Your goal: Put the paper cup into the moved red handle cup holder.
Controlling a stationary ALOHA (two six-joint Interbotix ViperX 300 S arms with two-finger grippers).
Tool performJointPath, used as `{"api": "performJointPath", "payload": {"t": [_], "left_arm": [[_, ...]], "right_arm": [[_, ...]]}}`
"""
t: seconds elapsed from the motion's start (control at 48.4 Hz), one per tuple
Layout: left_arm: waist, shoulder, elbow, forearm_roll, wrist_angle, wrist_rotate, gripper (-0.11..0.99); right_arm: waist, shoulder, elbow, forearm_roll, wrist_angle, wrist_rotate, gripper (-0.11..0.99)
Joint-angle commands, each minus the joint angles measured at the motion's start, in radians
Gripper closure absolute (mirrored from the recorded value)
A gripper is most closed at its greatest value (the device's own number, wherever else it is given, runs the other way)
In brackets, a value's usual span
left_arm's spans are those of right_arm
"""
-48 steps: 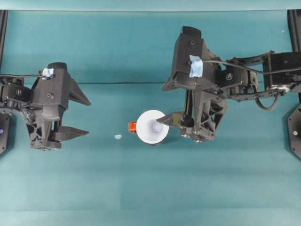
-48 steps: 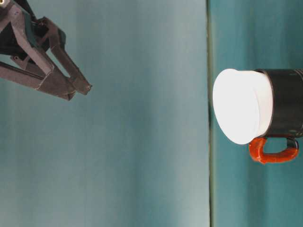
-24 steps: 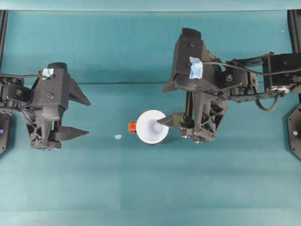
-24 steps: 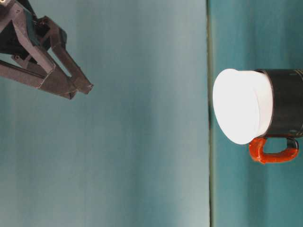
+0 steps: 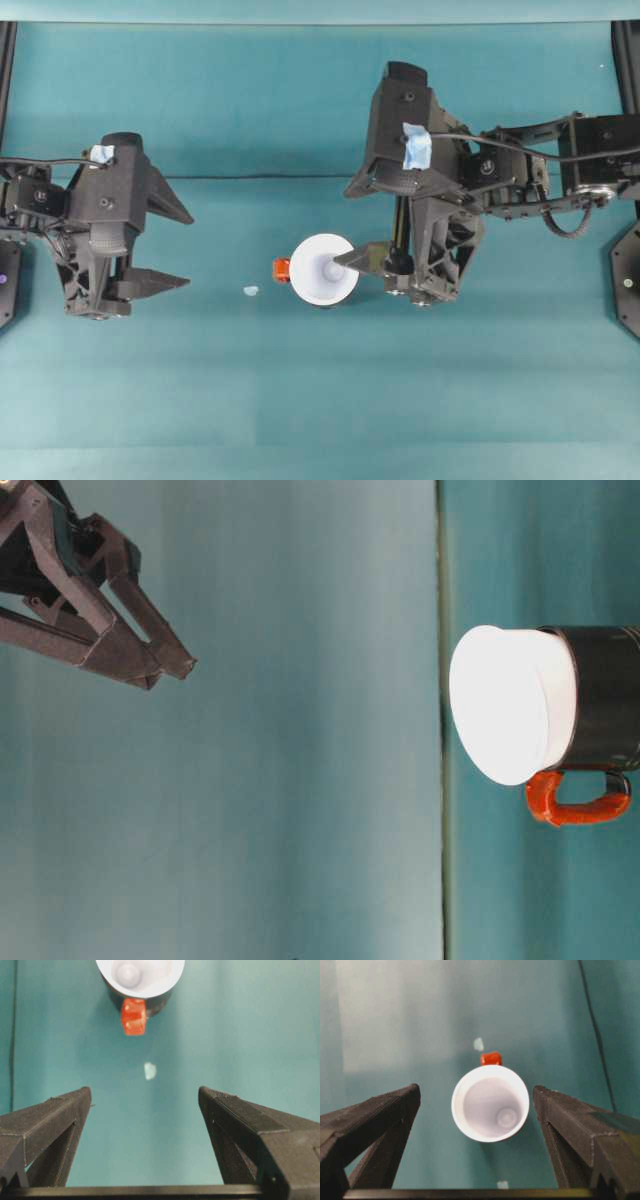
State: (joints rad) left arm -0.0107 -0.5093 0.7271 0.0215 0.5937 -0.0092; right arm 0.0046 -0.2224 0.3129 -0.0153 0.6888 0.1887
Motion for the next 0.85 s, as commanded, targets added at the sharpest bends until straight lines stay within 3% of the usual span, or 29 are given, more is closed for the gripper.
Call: {"api": "performJointPath", "payload": {"t": [0.0, 0.826], "left_arm": [[0.000, -0.005, -0.017, 0.002, -0.008, -0.002, -0.07], [-0.002, -0.005, -0.017, 0.002, -0.008, -0.017, -0.07]], "right_arm": [[0.003, -0.025, -0.012, 0.003, -0.008, 0.002, 0.01], [0.005, -0.025, -0.012, 0.002, -0.008, 0.003, 0.01]]}}
